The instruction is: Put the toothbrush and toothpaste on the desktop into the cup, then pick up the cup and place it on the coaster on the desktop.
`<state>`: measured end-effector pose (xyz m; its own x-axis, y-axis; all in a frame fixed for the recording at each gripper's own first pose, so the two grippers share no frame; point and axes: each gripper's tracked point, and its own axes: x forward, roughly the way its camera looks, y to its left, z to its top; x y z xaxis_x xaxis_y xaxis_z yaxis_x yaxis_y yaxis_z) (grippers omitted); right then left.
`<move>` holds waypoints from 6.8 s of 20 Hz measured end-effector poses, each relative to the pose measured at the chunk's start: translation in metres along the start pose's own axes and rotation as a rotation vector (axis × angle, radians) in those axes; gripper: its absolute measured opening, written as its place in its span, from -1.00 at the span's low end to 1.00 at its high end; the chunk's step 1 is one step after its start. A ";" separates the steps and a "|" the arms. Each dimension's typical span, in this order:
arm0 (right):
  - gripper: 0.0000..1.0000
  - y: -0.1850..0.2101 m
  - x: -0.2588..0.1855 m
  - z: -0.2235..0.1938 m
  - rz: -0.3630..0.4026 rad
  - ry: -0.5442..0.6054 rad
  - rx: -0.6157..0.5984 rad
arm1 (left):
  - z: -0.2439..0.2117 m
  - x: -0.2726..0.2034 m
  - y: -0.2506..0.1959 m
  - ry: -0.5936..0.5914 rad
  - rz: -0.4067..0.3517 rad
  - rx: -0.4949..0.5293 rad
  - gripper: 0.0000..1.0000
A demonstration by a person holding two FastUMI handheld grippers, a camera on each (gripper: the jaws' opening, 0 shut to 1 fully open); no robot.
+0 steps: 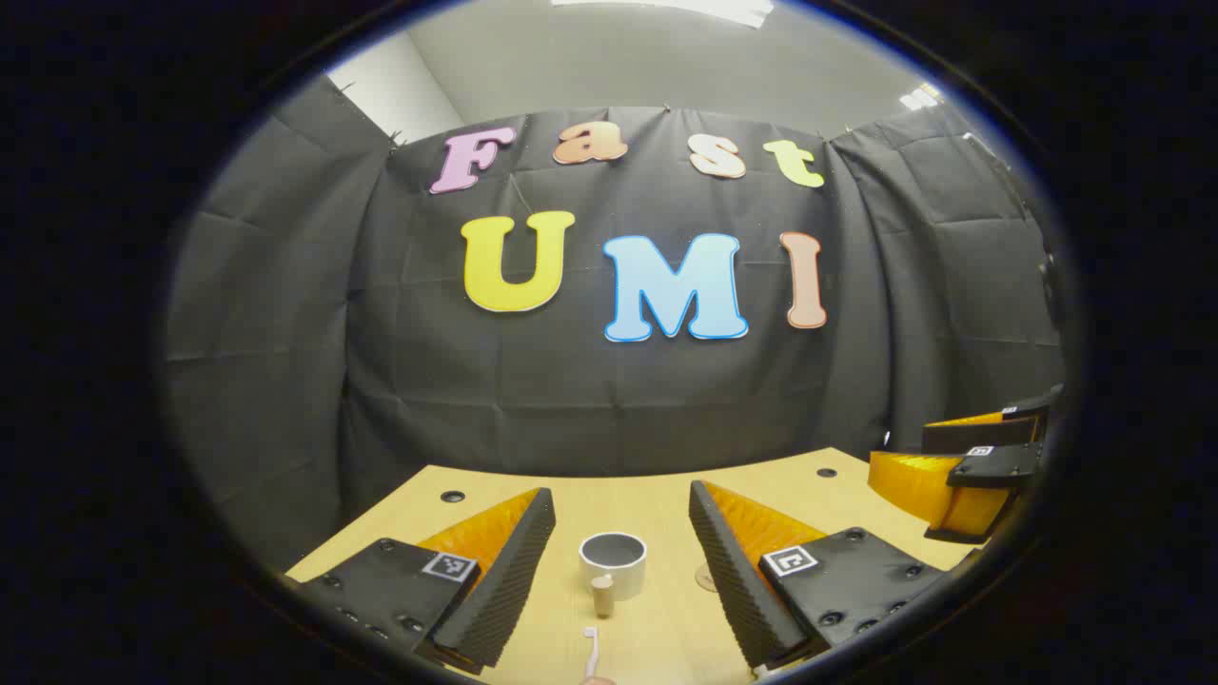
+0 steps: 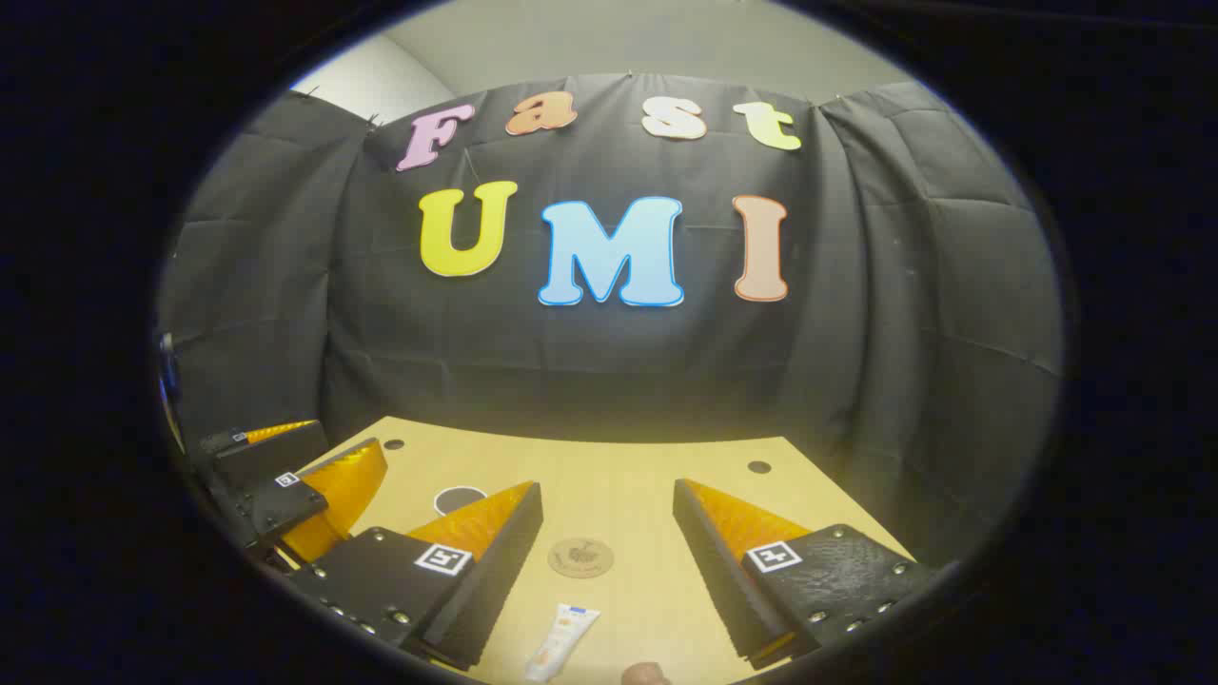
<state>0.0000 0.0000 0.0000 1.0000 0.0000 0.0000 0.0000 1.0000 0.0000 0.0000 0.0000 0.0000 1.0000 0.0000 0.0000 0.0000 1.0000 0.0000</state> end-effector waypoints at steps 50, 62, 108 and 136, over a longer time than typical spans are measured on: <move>0.84 0.039 0.015 -0.252 0.071 1.094 0.065 | -0.285 -0.033 0.027 1.202 0.007 -0.090 0.89; 0.84 0.043 0.015 -0.280 0.068 1.242 0.069 | -0.315 -0.054 0.035 1.402 0.030 -0.083 0.76; -0.71 0.052 0.014 -0.139 0.258 0.605 0.230 | -0.101 0.051 0.083 0.466 0.044 -0.217 -0.84; -0.71 0.012 0.004 -0.153 0.071 0.627 0.269 | -0.145 0.220 0.039 0.223 -0.094 -0.144 -0.83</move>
<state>0.0039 0.0122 -0.1533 0.8085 0.1470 -0.5698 0.0152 0.9627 0.2700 0.2203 0.0388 -0.1449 0.9709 -0.1085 -0.2136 0.0765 0.9853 -0.1528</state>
